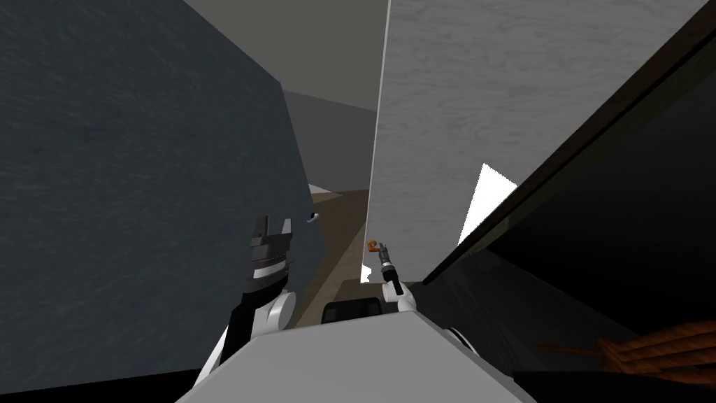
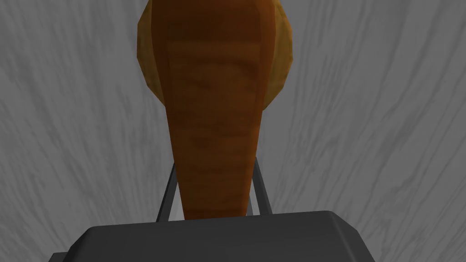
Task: Push the door open
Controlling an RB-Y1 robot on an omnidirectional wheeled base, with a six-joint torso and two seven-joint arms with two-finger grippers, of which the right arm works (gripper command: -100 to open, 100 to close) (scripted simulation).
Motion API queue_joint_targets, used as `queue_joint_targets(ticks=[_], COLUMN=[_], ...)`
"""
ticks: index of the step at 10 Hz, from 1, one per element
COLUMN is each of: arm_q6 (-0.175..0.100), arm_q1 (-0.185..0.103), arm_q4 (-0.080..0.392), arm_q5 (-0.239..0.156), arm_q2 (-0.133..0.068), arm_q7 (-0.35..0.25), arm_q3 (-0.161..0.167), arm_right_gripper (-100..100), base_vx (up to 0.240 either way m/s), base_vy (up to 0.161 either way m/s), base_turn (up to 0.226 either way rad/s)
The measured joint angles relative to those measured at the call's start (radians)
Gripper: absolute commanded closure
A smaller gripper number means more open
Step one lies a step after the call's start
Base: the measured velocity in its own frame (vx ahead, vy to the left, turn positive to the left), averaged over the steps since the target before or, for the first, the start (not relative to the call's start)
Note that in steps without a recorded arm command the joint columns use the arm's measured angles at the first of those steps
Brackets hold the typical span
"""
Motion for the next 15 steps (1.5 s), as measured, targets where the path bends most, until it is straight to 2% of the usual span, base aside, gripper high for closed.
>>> queue_joint_targets(ticks=[1, 2, 3, 4, 5, 6, 8, 13, 15], arm_q6=[0.006, -0.005, -0.004, -0.019, -0.015, 0.004, -0.007, -0.013, -0.014], arm_q1=[0.007, -0.008, -0.004, -0.020, -0.011, 0.008, -0.007, -0.004, -0.004], arm_q4=[-0.011, 0.012, 0.005, 0.039, 0.020, -0.018, 0.012, 0.011, 0.016], arm_q5=[-0.005, -0.012, -0.018, -0.025, -0.028, -0.031, -0.043, -0.069, -0.075], arm_q2=[0.000, -0.001, 0.002, 0.001, 0.001, 0.006, 0.014, 0.026, 0.019], arm_q7=[0.005, 0.009, 0.016, 0.019, 0.021, 0.027, 0.037, 0.052, 0.057], arm_q3=[-0.010, -0.025, -0.038, -0.051, -0.057, -0.065, -0.089, -0.144, -0.155], arm_right_gripper=[100, 100, 100, 100, 100, 100, 100, 100, 100], base_vx=[0.176, 0.183, 0.226, 0.139, 0.138, 0.165, 0.178, 0.150, 0.149], base_vy=[0.106, 0.095, 0.086, 0.057, 0.063, 0.081, 0.096, 0.078, 0.002], base_turn=[-0.089, -0.088, -0.079, -0.032, -0.064, -0.103, -0.083, -0.071, -0.046])
